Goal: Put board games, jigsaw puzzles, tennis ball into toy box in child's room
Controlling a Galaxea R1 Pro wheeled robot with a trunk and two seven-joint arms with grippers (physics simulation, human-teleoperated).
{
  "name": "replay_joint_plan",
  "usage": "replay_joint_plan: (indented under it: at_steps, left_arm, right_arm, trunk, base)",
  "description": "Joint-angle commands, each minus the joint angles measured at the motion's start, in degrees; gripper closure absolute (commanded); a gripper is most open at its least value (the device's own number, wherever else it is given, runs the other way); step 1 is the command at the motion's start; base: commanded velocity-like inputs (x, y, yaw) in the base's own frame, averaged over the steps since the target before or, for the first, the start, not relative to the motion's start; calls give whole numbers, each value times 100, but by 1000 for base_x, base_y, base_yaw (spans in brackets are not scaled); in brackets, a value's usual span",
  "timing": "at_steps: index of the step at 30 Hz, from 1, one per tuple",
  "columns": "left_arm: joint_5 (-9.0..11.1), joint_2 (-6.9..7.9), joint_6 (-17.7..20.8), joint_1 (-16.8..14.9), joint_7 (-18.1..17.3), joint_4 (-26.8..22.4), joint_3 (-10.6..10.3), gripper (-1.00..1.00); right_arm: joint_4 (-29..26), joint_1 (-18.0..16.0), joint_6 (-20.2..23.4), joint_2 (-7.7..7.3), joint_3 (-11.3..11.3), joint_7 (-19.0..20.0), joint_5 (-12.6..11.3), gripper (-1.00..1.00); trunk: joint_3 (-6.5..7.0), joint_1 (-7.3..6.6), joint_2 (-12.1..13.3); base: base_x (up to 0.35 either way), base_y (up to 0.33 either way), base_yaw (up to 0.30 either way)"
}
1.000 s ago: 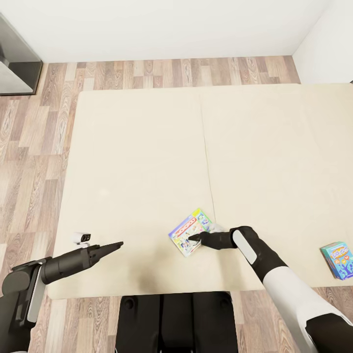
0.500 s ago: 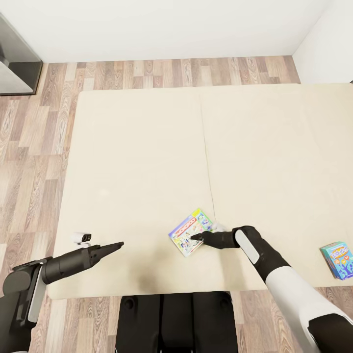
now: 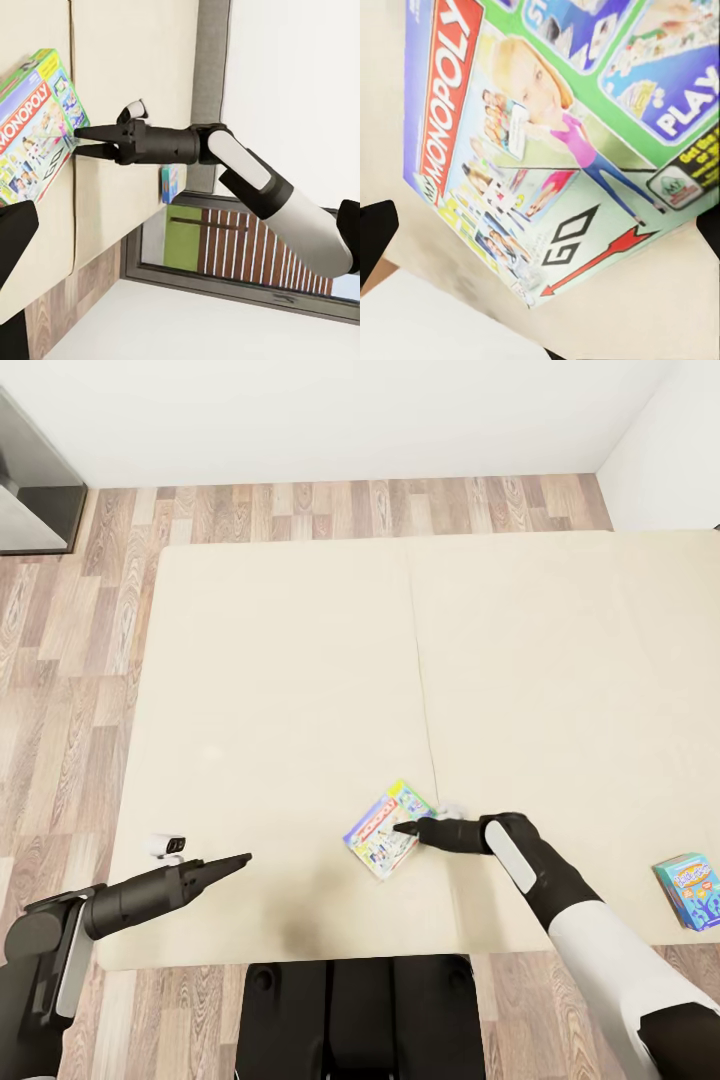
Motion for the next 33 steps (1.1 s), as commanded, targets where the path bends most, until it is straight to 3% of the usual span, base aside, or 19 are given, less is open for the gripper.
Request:
replay_joint_plan:
  at_steps: [1, 8, 33]
  left_arm:
    - [-2, 3, 61, 0, -21, -2, 2, -100]
    - [-9, 3, 61, 0, -14, -2, 5, -100]
    - [-10, 3, 61, -1, -20, -2, 6, -100]
  right_arm:
    - [4, -2, -59, -5, 14, 21, 10, -100]
    - [94, -4, -346, 8, 9, 13, 3, -100]
    - [201, 0, -420, 176, 16, 2, 46, -100]
  trunk:
    - [-6, 3, -9]
    - [-6, 3, -9]
    - [-6, 3, -9]
  base:
    - [0, 0, 0]
    - [0, 0, 0]
    - [0, 0, 0]
